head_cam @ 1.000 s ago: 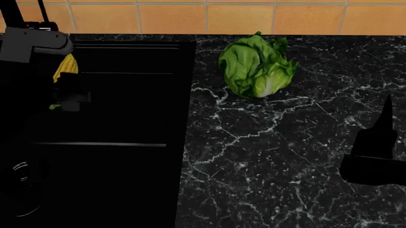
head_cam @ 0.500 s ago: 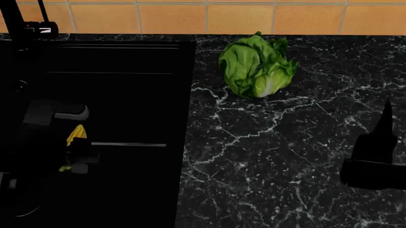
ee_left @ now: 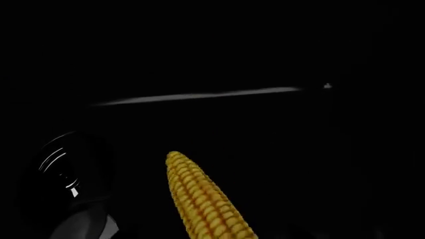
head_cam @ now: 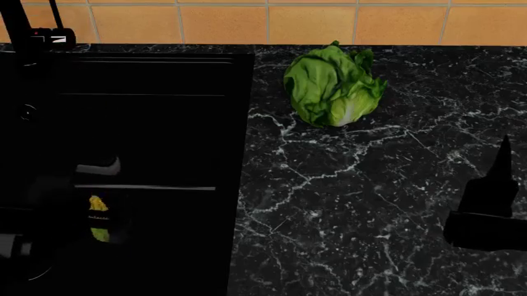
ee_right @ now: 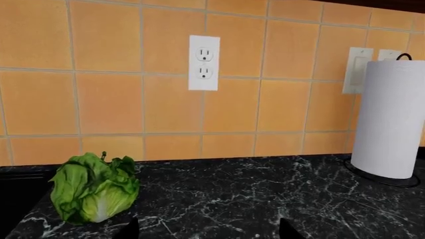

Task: Pick the corn from the counter and place it in the sink

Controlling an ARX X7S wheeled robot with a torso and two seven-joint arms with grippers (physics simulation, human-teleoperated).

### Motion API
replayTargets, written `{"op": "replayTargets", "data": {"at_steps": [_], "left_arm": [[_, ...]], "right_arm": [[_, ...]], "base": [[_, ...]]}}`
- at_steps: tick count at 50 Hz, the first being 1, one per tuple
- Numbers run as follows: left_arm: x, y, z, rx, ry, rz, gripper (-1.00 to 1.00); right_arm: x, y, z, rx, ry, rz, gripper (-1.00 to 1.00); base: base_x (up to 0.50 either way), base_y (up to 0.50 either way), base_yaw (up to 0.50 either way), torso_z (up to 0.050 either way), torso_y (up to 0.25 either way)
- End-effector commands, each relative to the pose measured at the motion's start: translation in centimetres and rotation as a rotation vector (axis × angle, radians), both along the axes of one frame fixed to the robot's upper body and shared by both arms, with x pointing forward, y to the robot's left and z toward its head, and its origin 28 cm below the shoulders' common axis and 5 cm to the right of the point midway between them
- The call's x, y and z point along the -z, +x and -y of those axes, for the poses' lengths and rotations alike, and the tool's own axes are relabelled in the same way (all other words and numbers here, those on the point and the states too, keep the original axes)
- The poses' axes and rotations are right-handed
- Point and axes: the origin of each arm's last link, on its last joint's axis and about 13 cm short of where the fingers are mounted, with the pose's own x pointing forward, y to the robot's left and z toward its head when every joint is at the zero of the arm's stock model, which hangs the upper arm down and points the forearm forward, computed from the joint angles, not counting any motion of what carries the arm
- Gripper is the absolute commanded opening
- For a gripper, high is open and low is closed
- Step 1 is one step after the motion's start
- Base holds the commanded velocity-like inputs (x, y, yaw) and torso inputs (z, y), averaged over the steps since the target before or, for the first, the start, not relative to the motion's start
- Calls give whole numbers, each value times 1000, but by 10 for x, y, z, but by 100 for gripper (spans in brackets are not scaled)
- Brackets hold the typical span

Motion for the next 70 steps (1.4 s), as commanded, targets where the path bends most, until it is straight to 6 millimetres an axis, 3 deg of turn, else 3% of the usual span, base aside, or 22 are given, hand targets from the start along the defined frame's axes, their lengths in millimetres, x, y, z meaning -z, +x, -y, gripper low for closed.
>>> {"op": "replayTargets", "data": {"at_steps": [1,21,31,37,44,57,70], "left_arm": [[3,-2,1,-32,-11,-20,100],[-10,4,-3,-37,-28,39,100],[-49,20,0,-2,-52,225,100],[-78,-5,8,62,-37,347,100],[-91,-39,14,105,-52,491,100],[-93,-101,16,155,-56,636,100],[-83,-140,18,160,-52,680,100]], "right_arm": [[-1,0,0,-1,-2,1,100],[-1,4,-2,-11,-2,1,100],[-1,4,-1,-13,1,4,100],[1,3,-1,-14,5,5,100],[3,4,-1,-16,11,2,100],[1,7,-7,-29,10,1,100],[5,5,-1,-23,15,-1,100]], "base": [[0,0,0,0,0],[0,0,0,0,0],[0,0,0,0,0],[0,0,0,0,0],[0,0,0,0,0],[0,0,0,0,0],[0,0,0,0,0]]}}
